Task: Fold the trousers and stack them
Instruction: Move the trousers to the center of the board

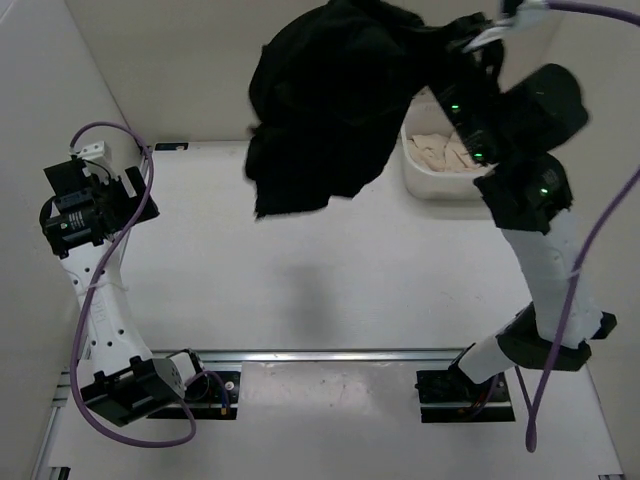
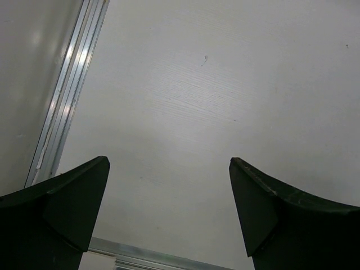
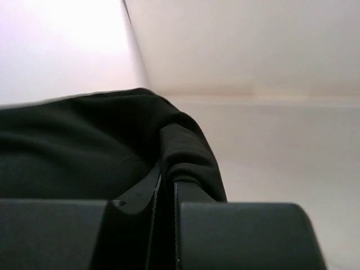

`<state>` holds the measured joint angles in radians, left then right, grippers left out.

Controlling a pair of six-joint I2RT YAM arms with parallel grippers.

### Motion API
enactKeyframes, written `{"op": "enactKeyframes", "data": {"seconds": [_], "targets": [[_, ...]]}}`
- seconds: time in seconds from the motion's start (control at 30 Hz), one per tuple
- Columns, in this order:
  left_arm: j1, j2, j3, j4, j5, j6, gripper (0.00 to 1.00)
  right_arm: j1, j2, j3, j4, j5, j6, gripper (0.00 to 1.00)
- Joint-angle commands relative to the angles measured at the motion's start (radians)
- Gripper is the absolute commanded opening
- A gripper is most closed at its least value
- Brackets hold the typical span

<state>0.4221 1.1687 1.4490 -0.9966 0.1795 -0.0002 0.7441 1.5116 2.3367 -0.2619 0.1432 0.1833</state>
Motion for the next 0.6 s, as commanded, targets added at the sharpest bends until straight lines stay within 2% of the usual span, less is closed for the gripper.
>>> {"op": "enactKeyframes", "data": {"seconds": [0.0, 0.1, 0.27, 0.3, 0.33, 0.37, 0.4, 0.43, 0.53, 0.57], "targets": [[-0.006, -0.038, 0.053, -0.013, 0.02, 0.0, 1.0, 0.049, 0.178, -0.091, -0.086, 0.113, 0.053, 0.0], [-0.016, -0.038, 0.062, -0.013, -0.029, 0.0, 1.0, 0.058, 0.255, -0.152, -0.158, 0.124, 0.087, 0.0], [-0.016, -0.057, 0.039, -0.013, -0.061, 0.0, 1.0, 0.058, 0.398, -0.143, -0.281, 0.069, 0.064, 0.0], [-0.016, -0.057, 0.028, -0.013, -0.061, 0.0, 1.0, 0.058, 0.439, -0.133, -0.281, 0.04, 0.064, 0.04], [-0.016, -0.057, 0.016, -0.013, -0.061, 0.0, 1.0, 0.058, 0.461, -0.132, -0.281, 0.0, 0.039, 0.31], [-0.025, -0.057, -0.011, -0.013, -0.052, 0.0, 1.0, 0.045, 0.511, -0.117, -0.327, -0.077, 0.039, 0.63], [-0.025, -0.057, -0.025, -0.013, -0.052, 0.0, 1.0, 0.035, 0.536, -0.1, -0.358, -0.106, 0.039, 0.85], [-0.034, -0.057, -0.039, -0.013, -0.034, 0.0, 1.0, 0.009, 0.559, -0.062, -0.39, -0.122, 0.074, 0.99], [-0.061, -0.046, -0.126, -0.013, 0.003, 0.0, 1.0, -0.047, 0.555, -0.098, -0.459, -0.122, 0.149, 0.99], [-0.083, -0.046, -0.184, -0.013, -0.012, 0.0, 1.0, -0.06, 0.486, -0.229, -0.439, -0.122, 0.165, 0.99]]}}
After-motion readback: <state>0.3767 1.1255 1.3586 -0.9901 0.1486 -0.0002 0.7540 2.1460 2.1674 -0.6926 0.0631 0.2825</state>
